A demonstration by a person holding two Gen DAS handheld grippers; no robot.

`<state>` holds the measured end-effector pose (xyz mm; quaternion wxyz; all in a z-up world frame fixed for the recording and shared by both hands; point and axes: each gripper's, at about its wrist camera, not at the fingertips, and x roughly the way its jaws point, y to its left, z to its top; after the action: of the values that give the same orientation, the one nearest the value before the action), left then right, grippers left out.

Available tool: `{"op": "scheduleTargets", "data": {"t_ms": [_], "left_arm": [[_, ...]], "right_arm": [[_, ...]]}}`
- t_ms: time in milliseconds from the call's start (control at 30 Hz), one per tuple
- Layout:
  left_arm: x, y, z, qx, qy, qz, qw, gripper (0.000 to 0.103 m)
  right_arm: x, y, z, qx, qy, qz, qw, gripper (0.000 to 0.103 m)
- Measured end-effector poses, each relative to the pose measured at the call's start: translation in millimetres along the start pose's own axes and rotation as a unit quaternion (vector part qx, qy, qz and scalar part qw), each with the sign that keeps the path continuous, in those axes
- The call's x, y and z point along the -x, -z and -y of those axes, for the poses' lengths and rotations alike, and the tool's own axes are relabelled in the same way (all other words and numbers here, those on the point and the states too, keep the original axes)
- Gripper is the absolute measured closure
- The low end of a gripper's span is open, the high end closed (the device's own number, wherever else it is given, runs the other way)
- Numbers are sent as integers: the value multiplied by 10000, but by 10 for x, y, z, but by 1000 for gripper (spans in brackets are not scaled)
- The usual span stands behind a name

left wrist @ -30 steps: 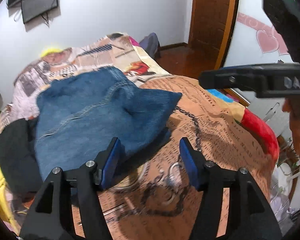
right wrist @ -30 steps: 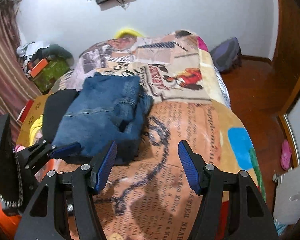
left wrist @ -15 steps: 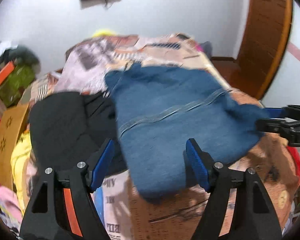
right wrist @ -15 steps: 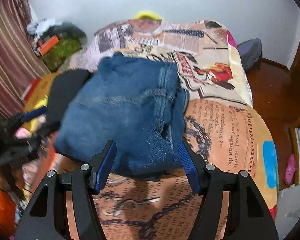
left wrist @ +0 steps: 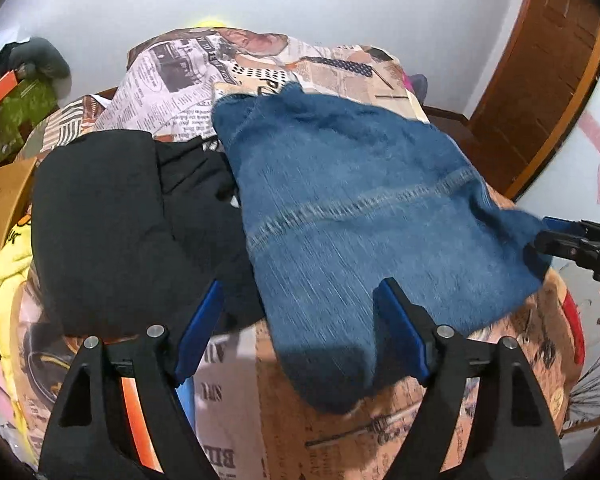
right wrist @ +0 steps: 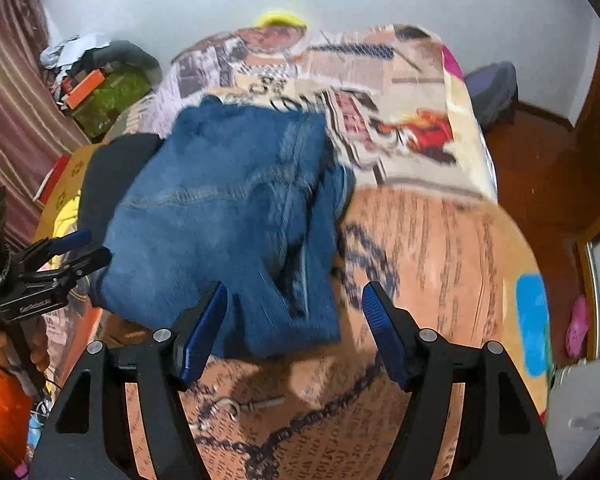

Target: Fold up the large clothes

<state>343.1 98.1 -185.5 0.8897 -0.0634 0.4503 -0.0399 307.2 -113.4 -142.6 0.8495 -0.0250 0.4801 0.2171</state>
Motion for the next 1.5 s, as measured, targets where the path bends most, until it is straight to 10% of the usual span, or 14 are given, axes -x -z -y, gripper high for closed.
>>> {"op": "scheduleTargets", "data": {"t_ms": [600, 867, 1267, 1367, 1500], "left_arm": [[-718, -556, -468, 636, 976, -827, 9897, 24], [-1212, -625, -726, 1698, 2112, -1394, 9524, 24], [-1481, -678, -708, 2105, 2453, -1619, 9324, 24], [-1435, -660, -678, 2102, 2436, -1615, 9329, 31], [-1274, -689, -631, 2022, 2373, -1532, 9377, 48]], "right_arm": [[-751, -482, 154, -198, -626, -592, 9961, 37], [-938, -561, 553, -825, -1014, -1007, 9863, 36], [-1260, -663, 704, -1498, -2205, -1442, 9530, 32], [-1218, -640, 668, -1519, -2105, -1479, 9543, 36], [-1152, -553, 628, -1761, -2166, -1472, 9489, 68]]}}
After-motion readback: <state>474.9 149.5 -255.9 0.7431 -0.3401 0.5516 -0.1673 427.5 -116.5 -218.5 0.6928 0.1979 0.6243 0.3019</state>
